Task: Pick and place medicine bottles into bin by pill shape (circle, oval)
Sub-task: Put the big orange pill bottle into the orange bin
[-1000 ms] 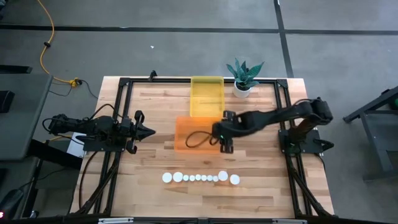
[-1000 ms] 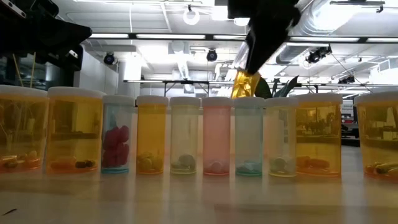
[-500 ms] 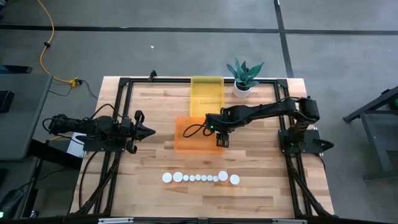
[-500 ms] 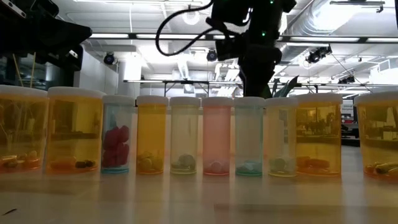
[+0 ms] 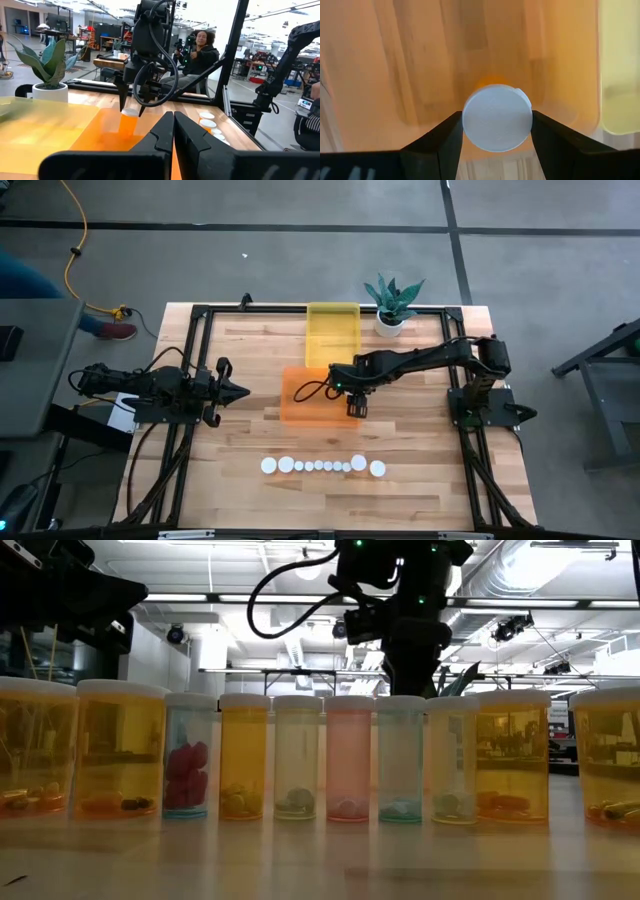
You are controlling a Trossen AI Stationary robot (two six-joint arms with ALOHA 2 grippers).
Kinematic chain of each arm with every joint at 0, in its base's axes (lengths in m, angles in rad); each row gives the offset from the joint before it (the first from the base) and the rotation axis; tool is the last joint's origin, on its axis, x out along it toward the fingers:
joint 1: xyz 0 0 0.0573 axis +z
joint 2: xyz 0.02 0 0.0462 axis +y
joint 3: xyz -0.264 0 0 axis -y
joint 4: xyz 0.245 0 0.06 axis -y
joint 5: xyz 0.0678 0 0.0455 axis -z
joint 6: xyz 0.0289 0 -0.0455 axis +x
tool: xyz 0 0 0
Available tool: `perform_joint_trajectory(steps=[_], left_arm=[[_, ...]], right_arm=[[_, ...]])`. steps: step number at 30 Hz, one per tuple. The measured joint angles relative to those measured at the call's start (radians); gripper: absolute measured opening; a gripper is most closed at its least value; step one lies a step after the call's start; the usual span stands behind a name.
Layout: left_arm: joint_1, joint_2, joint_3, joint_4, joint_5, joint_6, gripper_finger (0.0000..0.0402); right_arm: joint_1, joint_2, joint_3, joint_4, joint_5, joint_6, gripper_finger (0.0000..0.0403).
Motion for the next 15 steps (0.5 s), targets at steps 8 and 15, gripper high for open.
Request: perform_joint_trajectory(steps=[8, 15], left_arm=[[0.000, 0.000, 0.000, 0.000, 0.000, 0.000, 0.0004], [0.000, 0.000, 0.000, 0.000, 0.000, 0.000, 0.0005]], right_arm=[[0.000, 0.000, 0.000, 0.005, 0.000, 0.008, 0.0197], [0.000, 0.000, 0.000, 0.004, 0.001, 0.008, 0.0197]])
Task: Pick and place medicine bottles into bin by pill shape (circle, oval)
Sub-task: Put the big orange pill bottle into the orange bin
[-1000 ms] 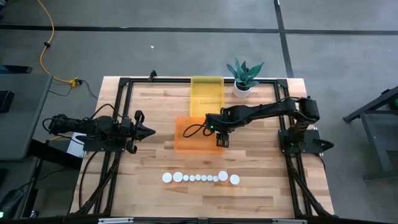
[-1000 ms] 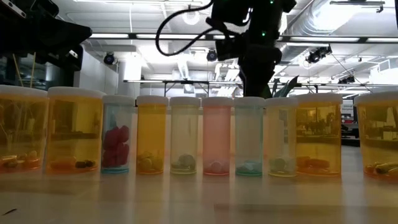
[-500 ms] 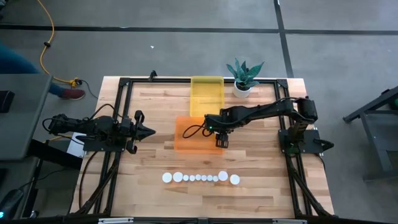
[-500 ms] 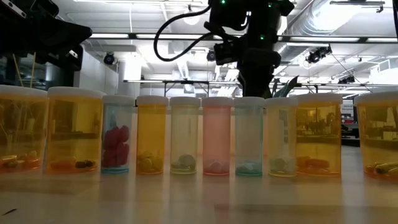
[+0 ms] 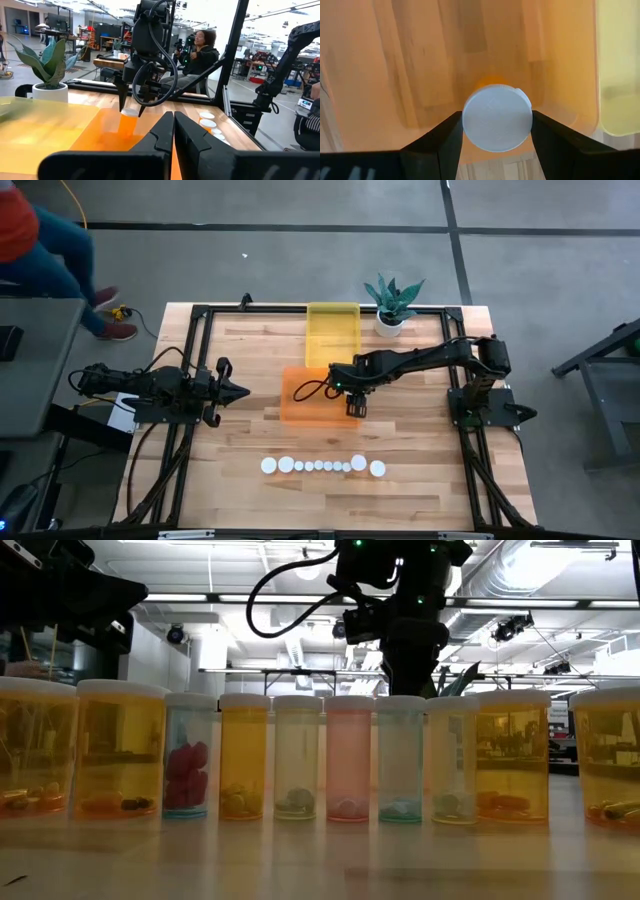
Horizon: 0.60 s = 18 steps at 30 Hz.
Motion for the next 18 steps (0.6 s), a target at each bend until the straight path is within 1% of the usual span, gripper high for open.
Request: perform_joint_trajectory(steps=[12, 18], left_arm=[[0.000, 0.000, 0.000, 0.000, 0.000, 0.000, 0.0005], [0.000, 0.000, 0.000, 0.000, 0.000, 0.000, 0.0005]], right_arm=[[0.000, 0.000, 0.000, 0.003, 0.003, 0.012, 0.0199], [0.000, 0.000, 0.000, 0.011, 0.003, 0.018, 0.0226]])
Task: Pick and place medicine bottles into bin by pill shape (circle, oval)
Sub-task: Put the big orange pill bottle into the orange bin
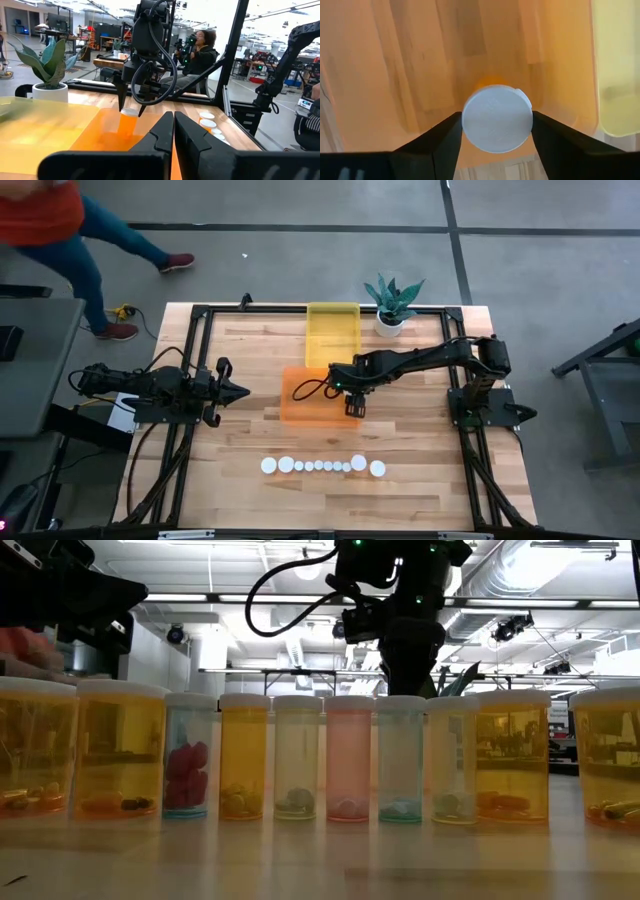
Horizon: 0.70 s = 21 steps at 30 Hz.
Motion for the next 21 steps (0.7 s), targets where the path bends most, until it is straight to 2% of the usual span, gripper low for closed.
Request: perform_joint_trajectory(steps=[7, 21], left_arm=[[0.000, 0.000, 0.000, 0.000, 0.000, 0.000, 0.0005], [0.000, 0.000, 0.000, 0.000, 0.000, 0.000, 0.0005]], right_arm=[[0.000, 0.000, 0.000, 0.011, 0.000, -0.002, 0.0253], [0.000, -0.001, 0.000, 0.014, -0.003, -0.010, 0.0255]])
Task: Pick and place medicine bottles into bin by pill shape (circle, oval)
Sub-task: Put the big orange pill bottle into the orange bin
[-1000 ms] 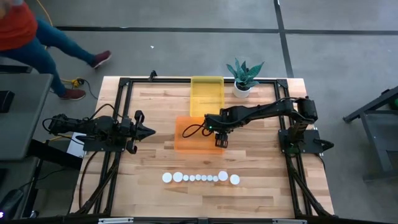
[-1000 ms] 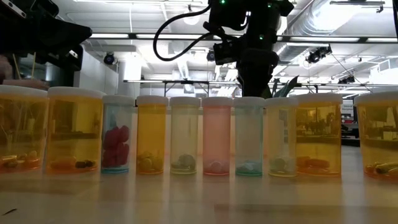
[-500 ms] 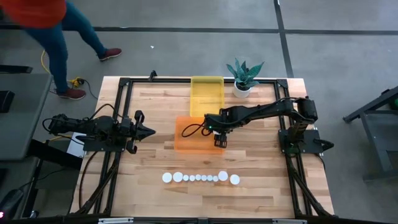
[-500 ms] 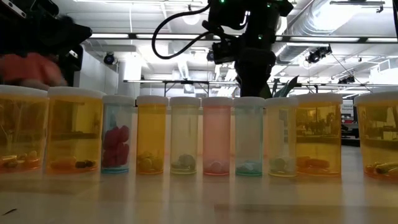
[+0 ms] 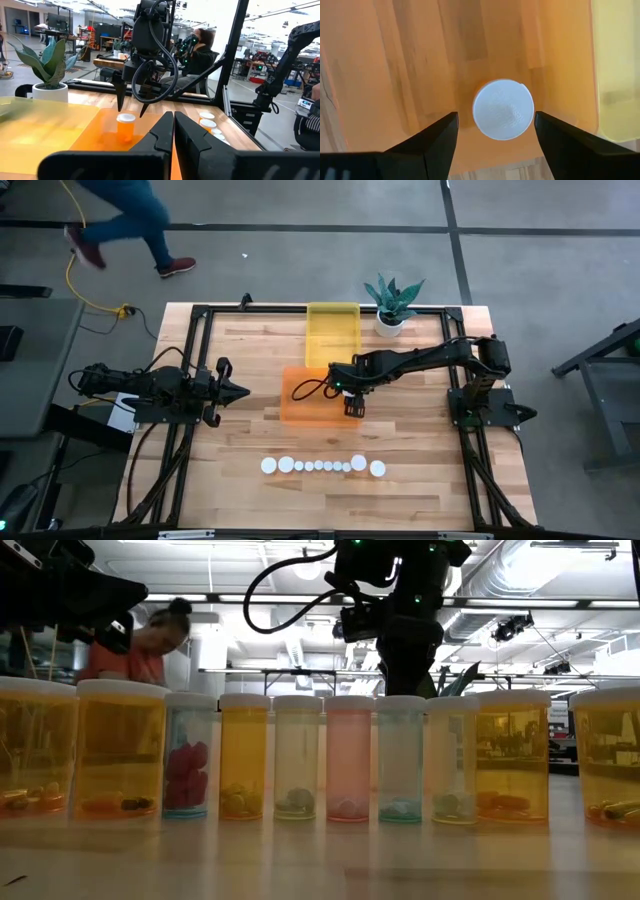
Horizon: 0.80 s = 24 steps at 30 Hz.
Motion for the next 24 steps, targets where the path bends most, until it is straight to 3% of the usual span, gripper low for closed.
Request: perform_joint_trajectory(steps=[24], left_arm=[[0.000, 0.000, 0.000, 0.000, 0.000, 0.000, 0.0005]], right_arm=[[0.000, 0.000, 0.000, -0.002, 0.001, 0.033, 0.0256]])
